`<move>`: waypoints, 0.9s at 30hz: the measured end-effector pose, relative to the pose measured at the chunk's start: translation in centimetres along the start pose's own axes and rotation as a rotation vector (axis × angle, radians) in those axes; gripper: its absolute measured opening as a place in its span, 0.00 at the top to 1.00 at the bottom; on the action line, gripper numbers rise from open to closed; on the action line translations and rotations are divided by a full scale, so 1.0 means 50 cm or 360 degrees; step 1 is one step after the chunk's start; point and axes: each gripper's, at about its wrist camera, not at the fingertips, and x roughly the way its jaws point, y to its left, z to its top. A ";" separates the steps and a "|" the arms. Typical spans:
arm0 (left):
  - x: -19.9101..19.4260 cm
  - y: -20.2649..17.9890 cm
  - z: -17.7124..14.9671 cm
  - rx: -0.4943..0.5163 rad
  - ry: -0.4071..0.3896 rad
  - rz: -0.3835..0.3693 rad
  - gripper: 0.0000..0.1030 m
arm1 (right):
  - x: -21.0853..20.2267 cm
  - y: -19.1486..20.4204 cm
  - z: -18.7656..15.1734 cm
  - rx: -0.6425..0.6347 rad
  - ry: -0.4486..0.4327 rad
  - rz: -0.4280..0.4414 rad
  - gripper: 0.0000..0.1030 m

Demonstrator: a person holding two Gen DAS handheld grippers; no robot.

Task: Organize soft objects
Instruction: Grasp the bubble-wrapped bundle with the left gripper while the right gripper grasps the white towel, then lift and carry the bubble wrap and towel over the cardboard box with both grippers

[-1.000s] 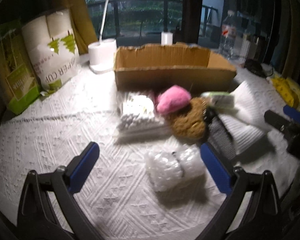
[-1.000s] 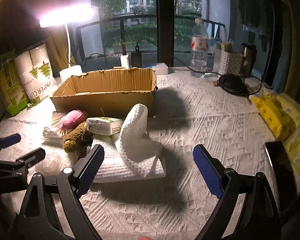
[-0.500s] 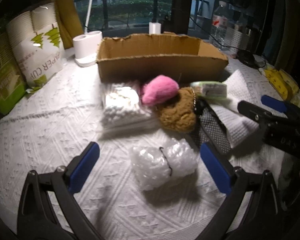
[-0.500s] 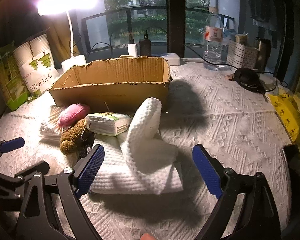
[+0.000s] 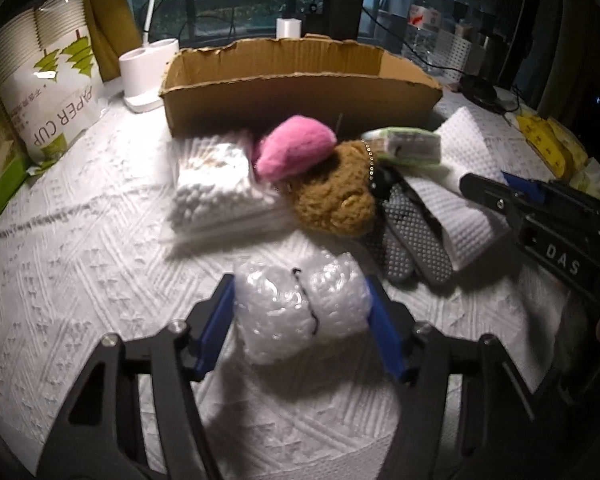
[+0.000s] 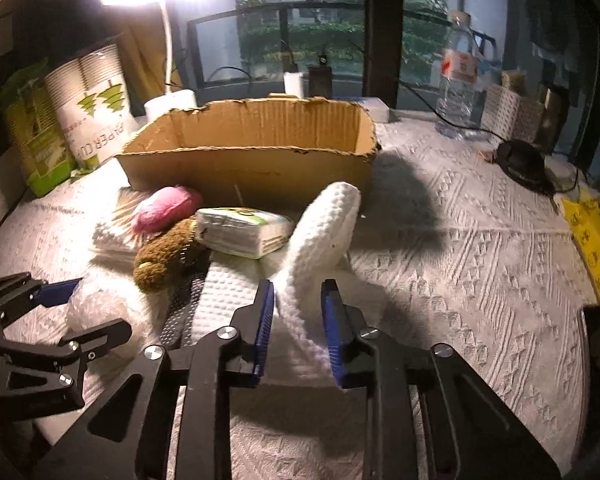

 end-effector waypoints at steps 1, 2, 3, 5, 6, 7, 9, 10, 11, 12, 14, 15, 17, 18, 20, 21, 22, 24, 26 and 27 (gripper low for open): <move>-0.003 0.002 0.000 -0.0002 -0.0003 -0.0001 0.39 | -0.001 0.000 -0.001 0.0007 0.0000 0.0022 0.75; -0.006 0.003 0.000 -0.0002 -0.0010 0.0001 0.39 | -0.003 -0.001 0.000 0.0018 0.0000 0.0056 0.73; -0.009 0.004 0.000 0.0001 -0.0020 0.0004 0.40 | -0.003 0.000 0.000 0.0014 0.0010 0.0089 0.63; -0.013 0.006 -0.001 -0.0002 -0.0034 0.0008 0.41 | -0.004 0.012 0.000 -0.0018 0.0012 0.0116 0.42; -0.013 0.009 -0.002 -0.0011 -0.0034 0.0000 0.41 | -0.003 0.019 0.000 -0.0033 0.0016 0.0125 0.36; -0.014 0.011 -0.003 -0.0019 -0.0033 -0.0004 0.42 | -0.001 0.025 0.000 -0.0045 0.0026 0.0139 0.35; -0.018 0.013 -0.004 -0.0021 -0.0042 -0.0002 0.42 | 0.009 0.040 -0.001 -0.0082 0.0057 0.0151 0.35; -0.021 0.014 -0.005 -0.0022 -0.0051 -0.0002 0.42 | 0.014 0.047 -0.002 -0.0100 0.0066 0.0139 0.35; -0.024 0.016 -0.004 -0.0023 -0.0060 -0.0002 0.42 | 0.020 0.053 -0.004 -0.0118 0.0074 0.0116 0.35; -0.027 0.018 -0.004 -0.0025 -0.0068 -0.0002 0.42 | 0.024 0.057 -0.006 -0.0132 0.0077 0.0092 0.35; -0.033 0.022 -0.004 -0.0035 -0.0086 -0.0008 0.42 | 0.026 0.055 -0.009 -0.0131 0.0078 0.0096 0.36; -0.035 0.024 -0.004 -0.0040 -0.0092 -0.0008 0.42 | 0.025 0.052 -0.009 -0.0118 0.0080 0.0113 0.40; -0.039 0.027 -0.004 -0.0047 -0.0101 -0.0010 0.42 | 0.021 0.044 -0.008 -0.0094 0.0080 0.0119 0.56; -0.041 0.028 -0.004 -0.0050 -0.0106 -0.0013 0.42 | 0.019 0.041 -0.008 -0.0088 0.0081 0.0120 0.61; -0.044 0.027 -0.003 -0.0048 -0.0115 -0.0020 0.42 | 0.017 0.032 -0.008 -0.0062 0.0081 0.0140 0.70; -0.045 0.026 -0.002 -0.0045 -0.0118 -0.0023 0.42 | 0.017 0.029 -0.010 -0.0056 0.0082 0.0137 0.80; -0.046 0.024 -0.002 -0.0041 -0.0121 -0.0027 0.42 | 0.019 0.026 -0.011 -0.0055 0.0081 0.0130 0.84; -0.049 0.020 -0.002 -0.0031 -0.0126 -0.0032 0.42 | 0.018 0.021 -0.013 -0.0047 0.0070 0.0151 0.90; -0.053 0.018 -0.002 -0.0025 -0.0133 -0.0031 0.42 | 0.014 0.024 -0.012 -0.0061 0.0066 0.0153 0.90; -0.054 0.017 -0.001 -0.0024 -0.0135 -0.0030 0.42 | 0.014 0.025 -0.011 -0.0063 0.0071 0.0159 0.90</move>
